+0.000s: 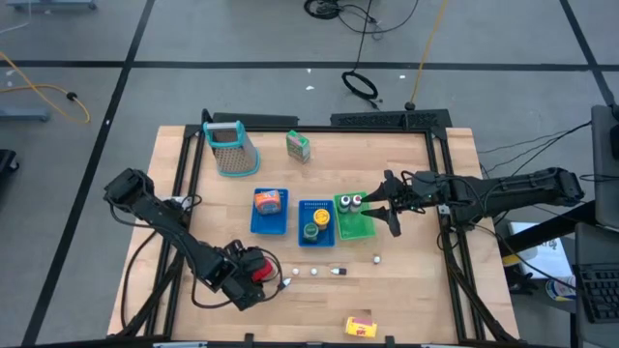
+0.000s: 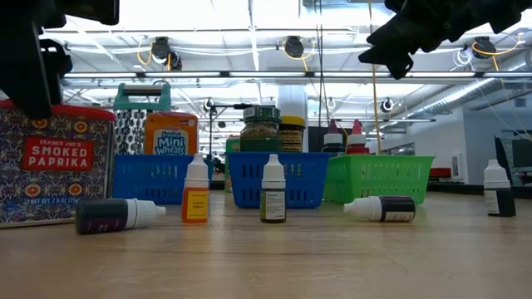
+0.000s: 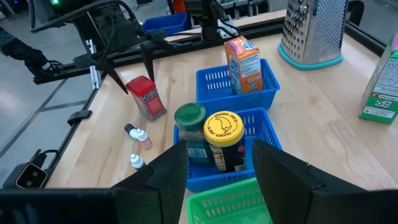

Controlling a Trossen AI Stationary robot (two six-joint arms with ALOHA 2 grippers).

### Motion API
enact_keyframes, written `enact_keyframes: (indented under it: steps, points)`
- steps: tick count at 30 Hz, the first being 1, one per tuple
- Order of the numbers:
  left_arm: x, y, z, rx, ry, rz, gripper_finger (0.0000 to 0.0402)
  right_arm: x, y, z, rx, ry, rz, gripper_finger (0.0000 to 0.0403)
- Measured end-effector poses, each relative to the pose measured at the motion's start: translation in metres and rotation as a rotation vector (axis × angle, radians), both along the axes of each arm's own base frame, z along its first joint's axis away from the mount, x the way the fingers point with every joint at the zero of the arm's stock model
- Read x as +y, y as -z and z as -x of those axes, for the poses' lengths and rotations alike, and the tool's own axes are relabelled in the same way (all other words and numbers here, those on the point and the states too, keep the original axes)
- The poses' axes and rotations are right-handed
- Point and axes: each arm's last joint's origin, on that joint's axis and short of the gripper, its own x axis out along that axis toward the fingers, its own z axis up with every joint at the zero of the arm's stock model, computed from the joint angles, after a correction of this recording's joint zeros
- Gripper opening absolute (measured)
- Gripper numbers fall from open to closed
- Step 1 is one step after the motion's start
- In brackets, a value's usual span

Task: Pick & Place Kitchen Items
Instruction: Put the red spice can into the right blue bin

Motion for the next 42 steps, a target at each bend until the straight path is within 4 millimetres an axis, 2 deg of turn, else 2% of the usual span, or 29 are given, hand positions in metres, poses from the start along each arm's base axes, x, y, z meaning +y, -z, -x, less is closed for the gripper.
enact_keyframes:
  steps: [5, 7, 16, 22, 27, 37, 42]
  points:
    - [0.0, 0.0, 0.0, -0.004, 0.006, -0.003, 0.0218, 0.0, 0.0, 0.0, 0.0, 0.0, 0.0, 0.0171]
    - [-0.001, 0.0, -0.001, -0.008, 0.014, -0.003, 0.0206, 0.0, 0.0, 0.0, 0.0, 0.0, 0.0, 0.0171]
    - [0.0, 0.0, -0.001, -0.016, 0.014, -0.013, 0.0208, 0.0, 0.0, 0.0, 0.0, 0.0, 0.0, 0.0171]
    - [0.001, 0.0, -0.002, -0.017, 0.022, -0.025, 0.0242, 0.0, 0.0, 0.0, 0.0, 0.0, 0.0, 0.0171]
    - [0.003, 0.0, -0.003, -0.016, 0.034, -0.037, 0.0203, 0.0, 0.0, 0.0, 0.0, 0.0, 0.0, 0.0171]
    - [0.005, -0.001, -0.005, -0.015, 0.04, -0.043, 0.0203, 0.0, 0.0, 0.0, 0.0, -0.001, 0.0, 0.0171]
    - [0.002, -0.016, -0.011, -0.054, 0.08, -0.029, 0.0203, 0.0, 0.0, 0.0, 0.0, -0.001, 0.0, 0.0171]
